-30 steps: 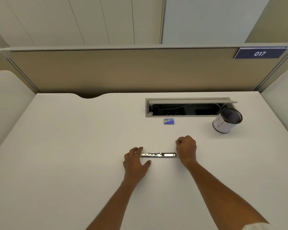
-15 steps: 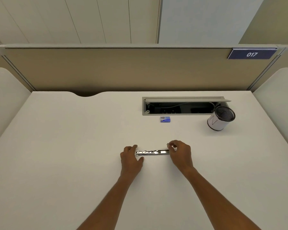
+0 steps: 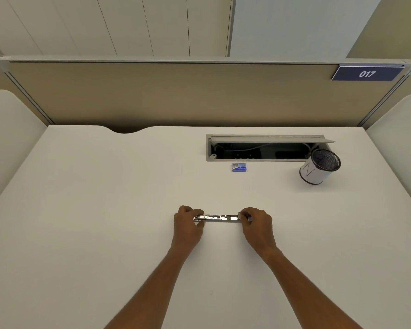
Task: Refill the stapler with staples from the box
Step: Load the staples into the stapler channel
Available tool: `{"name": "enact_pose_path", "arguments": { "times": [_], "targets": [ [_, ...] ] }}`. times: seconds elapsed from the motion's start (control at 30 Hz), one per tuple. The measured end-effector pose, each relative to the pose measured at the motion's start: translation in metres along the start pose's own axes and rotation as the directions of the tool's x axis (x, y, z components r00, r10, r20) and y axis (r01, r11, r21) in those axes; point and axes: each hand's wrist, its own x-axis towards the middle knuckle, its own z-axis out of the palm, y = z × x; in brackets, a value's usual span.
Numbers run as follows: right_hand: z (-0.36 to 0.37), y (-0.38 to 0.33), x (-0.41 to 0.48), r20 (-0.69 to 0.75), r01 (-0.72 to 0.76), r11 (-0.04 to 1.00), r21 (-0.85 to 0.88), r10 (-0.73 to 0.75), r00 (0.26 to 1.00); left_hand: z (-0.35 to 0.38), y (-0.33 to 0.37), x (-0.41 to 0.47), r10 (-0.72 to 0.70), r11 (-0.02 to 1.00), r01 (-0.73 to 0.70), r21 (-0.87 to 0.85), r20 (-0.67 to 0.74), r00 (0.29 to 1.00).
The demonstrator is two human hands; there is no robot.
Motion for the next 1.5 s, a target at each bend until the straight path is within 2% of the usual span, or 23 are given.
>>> {"name": "enact_pose_path", "arguments": {
  "times": [0.13,0.33,0.5,0.73,1.03,1.13,1.27,1.5],
  "targets": [
    [-0.001,-0.002,-0.001,0.002,0.003,1.0,0.009,-0.003,1.0,-0.002,-0.001,0.001,0.014,0.999,-0.015,-0.033,-0.02,1.0],
    [-0.013,-0.009,0.022,-0.099,-0.019,1.0,-0.012,0.017,0.995,-0.004,-0.004,0.002,-0.014,0.998,0.014,-0.054,-0.008,1.0],
    [-0.014,-0.006,0.044,-0.082,-0.091,0.992,-0.082,0.084,0.993,-0.006,-0.005,0.002,-0.026,0.997,0.025,-0.07,-0.011,1.0],
    [-0.006,0.0,0.051,-0.072,-0.076,0.979,-0.19,0.064,0.995,-0.008,-0.007,0.002,-0.037,0.994,0.036,-0.101,-0.009,0.999],
    [-0.018,0.003,0.045,-0.119,-0.088,0.995,-0.043,0.083,0.989,-0.013,-0.012,0.004,-0.009,0.993,0.008,-0.114,-0.006,1.0],
    [-0.022,0.004,0.024,-0.13,0.009,1.0,-0.022,-0.012,0.991,-0.015,-0.014,0.005,0.005,0.994,-0.005,-0.112,-0.005,1.0],
    [-0.014,0.014,-0.006,0.05,0.145,0.987,-0.074,-0.141,0.989,-0.016,-0.013,0.007,0.015,0.995,-0.015,-0.102,-0.003,1.0],
    [-0.01,0.011,-0.006,0.117,0.233,0.957,-0.17,-0.216,0.969,-0.015,-0.013,0.009,0.061,0.996,-0.06,-0.064,0.011,0.998]
  ]
}}
